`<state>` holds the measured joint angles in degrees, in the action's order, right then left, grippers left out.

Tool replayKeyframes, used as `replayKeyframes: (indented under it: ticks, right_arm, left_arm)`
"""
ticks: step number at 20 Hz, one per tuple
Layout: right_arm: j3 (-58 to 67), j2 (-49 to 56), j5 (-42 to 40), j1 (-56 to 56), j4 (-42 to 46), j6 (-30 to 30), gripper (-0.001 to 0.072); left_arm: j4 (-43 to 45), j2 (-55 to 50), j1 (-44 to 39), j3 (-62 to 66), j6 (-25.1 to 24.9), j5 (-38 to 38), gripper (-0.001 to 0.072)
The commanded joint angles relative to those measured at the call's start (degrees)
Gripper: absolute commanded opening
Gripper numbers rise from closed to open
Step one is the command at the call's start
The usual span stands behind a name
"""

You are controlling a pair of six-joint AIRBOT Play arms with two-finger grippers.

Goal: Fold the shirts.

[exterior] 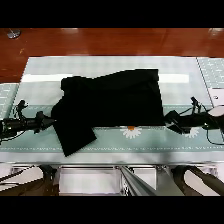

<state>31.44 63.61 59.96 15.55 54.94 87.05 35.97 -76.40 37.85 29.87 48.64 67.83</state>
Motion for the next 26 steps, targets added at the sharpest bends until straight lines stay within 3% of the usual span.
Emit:
replayKeyframes:
  ticks: [1, 4, 5, 6, 7, 11, 15, 17, 21, 26]
  right_arm:
    - [4.1, 7.1, -3.4, -4.7, -3.0, 0.7, 0.0625]
    - [7.2, 11.3, -4.2, -8.3, -3.0, 1.9, 0.0623]
    - [8.2, 12.2, -4.6, -9.1, -3.0, 2.4, 0.0574]
    - [9.3, 12.8, -4.6, -9.9, -3.0, 2.3, 0.0337]
    - [10.4, 12.9, -4.2, -10.6, -3.0, 0.2, 0.0032]
    - [20.9, 11.3, 3.3, -11.1, 0.6, -0.2, 0.0028]
    - [45.4, 7.9, 6.6, -11.1, 4.7, 1.7, 0.0028]
    - [60.4, 7.3, 7.0, -11.1, 5.6, 2.1, 0.0028]
    - [84.7, 4.5, 12.5, -11.1, 10.4, 2.4, 0.0028]
    - [86.9, -10.5, 22.1, -11.1, 20.5, 3.9, 0.0028]
  left_arm:
    - [0.0, 0.0, 0.0, 0.0, 0.0, -0.7, 0.0027]
    - [0.0, 0.0, 0.0, 0.0, 0.0, -0.5, 0.0027]
    - [0.0, 0.0, 0.0, 0.0, 0.0, -0.5, 0.0027]
    - [0.0, 0.0, 0.0, 0.0, 0.0, -0.5, 0.0027]
    - [0.0, 0.0, 0.0, 0.0, 0.0, -0.5, 0.0027]
    - [-6.4, 2.6, 0.0, 1.0, 0.0, 1.3, 0.0026]
    - [-29.2, 13.3, -0.3, 12.9, -2.4, 4.5, 0.0026]
    - [-34.1, 19.4, -1.3, 24.2, -1.2, 1.0, 0.0025]
    - [-25.1, 27.4, -1.3, 46.4, 7.4, -5.9, 0.0026]
    - [3.5, 38.4, -0.9, 62.4, 20.4, -5.8, 0.0026]
